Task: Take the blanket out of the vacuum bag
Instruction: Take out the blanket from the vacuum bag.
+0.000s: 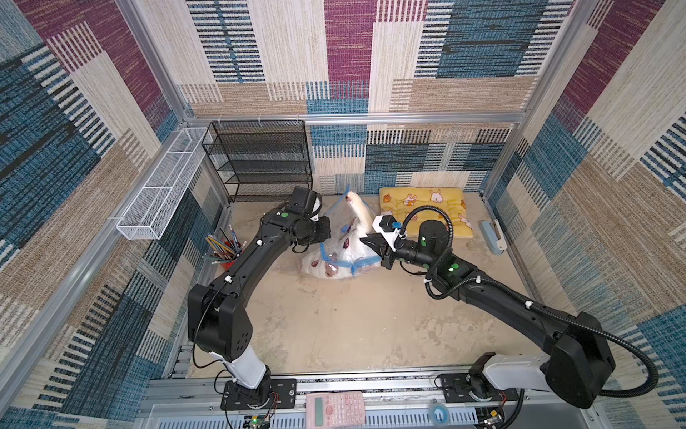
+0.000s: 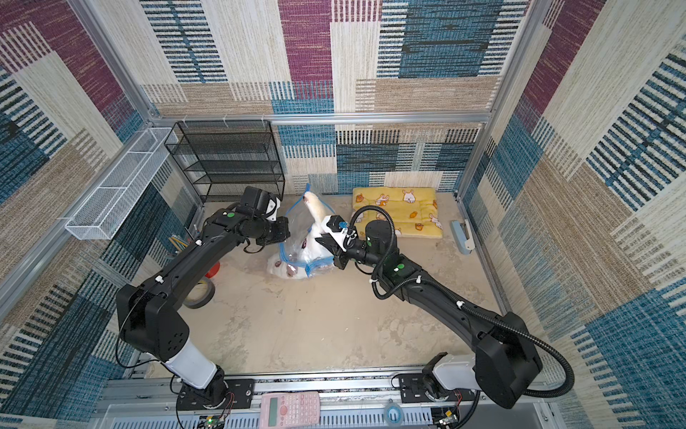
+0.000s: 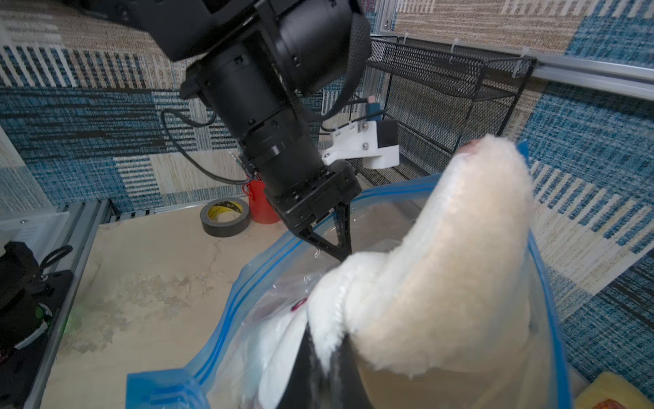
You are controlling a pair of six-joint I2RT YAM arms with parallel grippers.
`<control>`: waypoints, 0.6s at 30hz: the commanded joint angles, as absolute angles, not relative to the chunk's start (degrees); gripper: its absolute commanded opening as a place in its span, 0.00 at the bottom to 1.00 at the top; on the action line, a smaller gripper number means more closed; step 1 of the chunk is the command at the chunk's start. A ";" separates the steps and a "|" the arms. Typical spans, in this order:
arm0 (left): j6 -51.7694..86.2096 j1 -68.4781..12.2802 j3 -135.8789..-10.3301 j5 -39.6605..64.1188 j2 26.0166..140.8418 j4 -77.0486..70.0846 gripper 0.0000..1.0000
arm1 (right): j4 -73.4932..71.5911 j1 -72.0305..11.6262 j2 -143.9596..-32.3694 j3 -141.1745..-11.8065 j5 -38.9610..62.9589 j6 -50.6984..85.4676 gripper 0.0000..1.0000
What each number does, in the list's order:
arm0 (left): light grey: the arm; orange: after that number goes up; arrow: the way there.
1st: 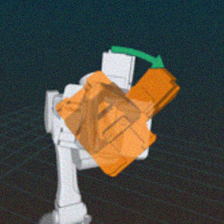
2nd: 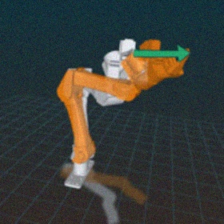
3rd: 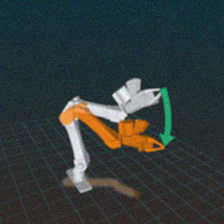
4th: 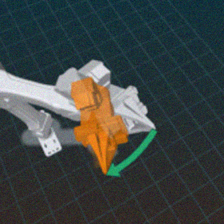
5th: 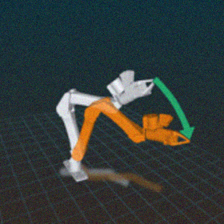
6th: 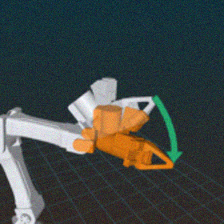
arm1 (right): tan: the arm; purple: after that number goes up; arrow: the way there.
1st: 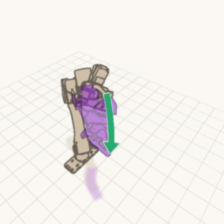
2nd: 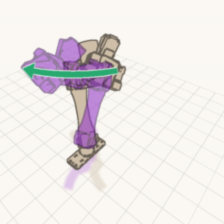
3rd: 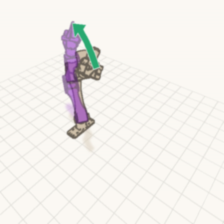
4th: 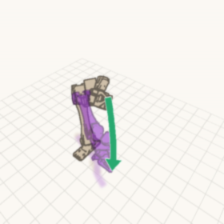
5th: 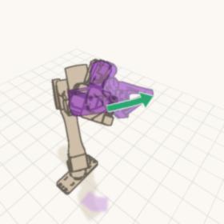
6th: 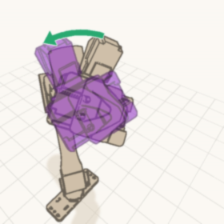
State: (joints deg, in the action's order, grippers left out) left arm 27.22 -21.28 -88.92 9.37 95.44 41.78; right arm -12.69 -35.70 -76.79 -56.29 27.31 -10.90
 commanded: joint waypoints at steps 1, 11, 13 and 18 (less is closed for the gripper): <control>27.43 -21.20 -88.86 8.90 95.44 41.48 0.00 | -10.41 -35.77 -79.39 -61.10 27.84 -2.89 0.00; 27.42 -21.24 -88.87 8.94 95.45 41.48 0.00 | 8.59 -35.77 -87.96 -77.09 21.02 10.40 0.00; 27.48 -21.25 -88.87 8.88 95.43 41.44 0.00 | 12.57 -35.72 -89.80 -80.56 21.18 13.87 0.00; 27.43 -21.23 -88.86 8.98 95.50 41.48 0.00 | 14.62 -35.77 -90.03 -82.98 23.22 23.61 0.00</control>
State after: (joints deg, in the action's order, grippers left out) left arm 27.22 -21.28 -88.92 9.17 95.44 41.78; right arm 12.84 -35.70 -90.32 -82.06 22.13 15.31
